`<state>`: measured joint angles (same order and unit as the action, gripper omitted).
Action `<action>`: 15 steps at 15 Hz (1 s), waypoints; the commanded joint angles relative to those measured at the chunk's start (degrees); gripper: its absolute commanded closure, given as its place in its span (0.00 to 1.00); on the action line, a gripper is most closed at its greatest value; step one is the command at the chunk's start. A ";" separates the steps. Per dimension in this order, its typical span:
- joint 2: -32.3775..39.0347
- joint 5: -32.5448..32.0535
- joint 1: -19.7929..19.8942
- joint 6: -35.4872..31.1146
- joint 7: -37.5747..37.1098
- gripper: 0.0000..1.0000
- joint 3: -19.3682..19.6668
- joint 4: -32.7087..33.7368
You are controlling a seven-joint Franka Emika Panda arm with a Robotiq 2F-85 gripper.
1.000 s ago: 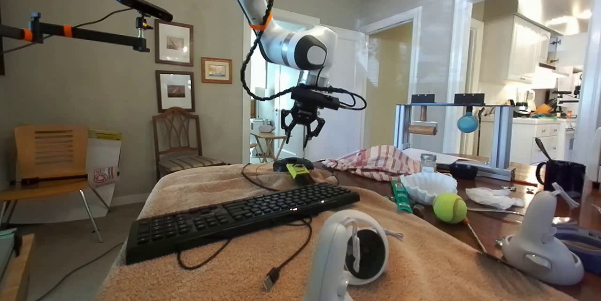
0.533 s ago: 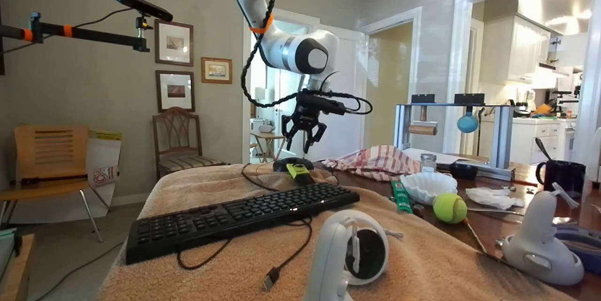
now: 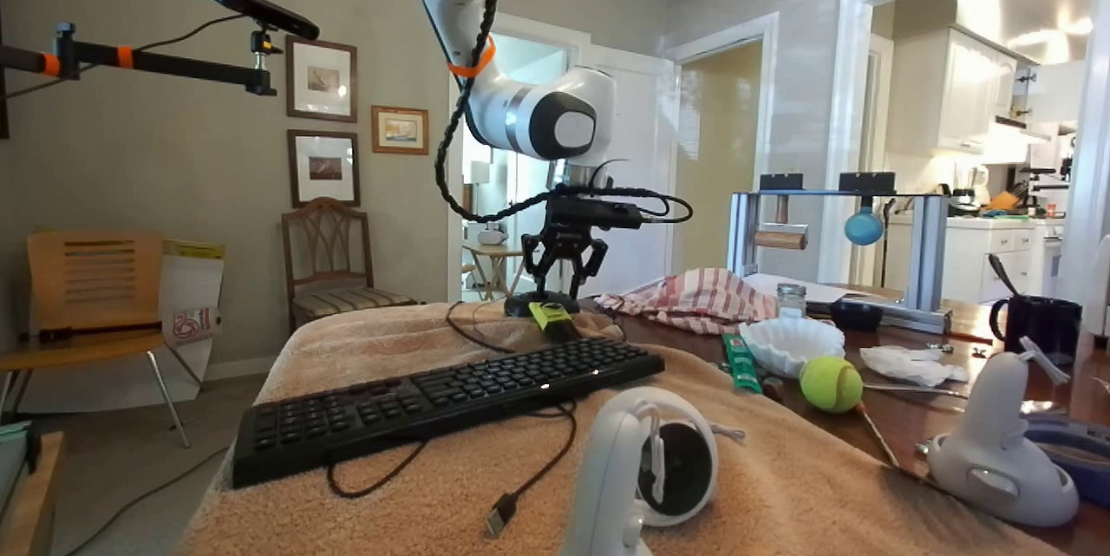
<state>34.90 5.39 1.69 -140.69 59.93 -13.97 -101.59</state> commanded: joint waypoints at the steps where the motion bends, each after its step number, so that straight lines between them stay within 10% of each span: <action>1: -2.65 -1.42 -0.80 -3.15 -1.61 0.66 0.95 -5.32; 3: -3.01 -1.35 -0.63 -3.39 -1.78 0.66 0.94 -6.46; 4: -3.07 -1.40 -0.63 -3.46 -2.00 0.16 1.07 -6.79; 7: -2.10 -2.27 -1.24 -2.90 -3.24 0.01 1.97 -5.80; 15: 0.31 -4.00 -1.74 -0.42 -3.86 0.00 1.78 -3.45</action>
<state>33.92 2.76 0.77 -142.50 57.42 -12.53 -106.34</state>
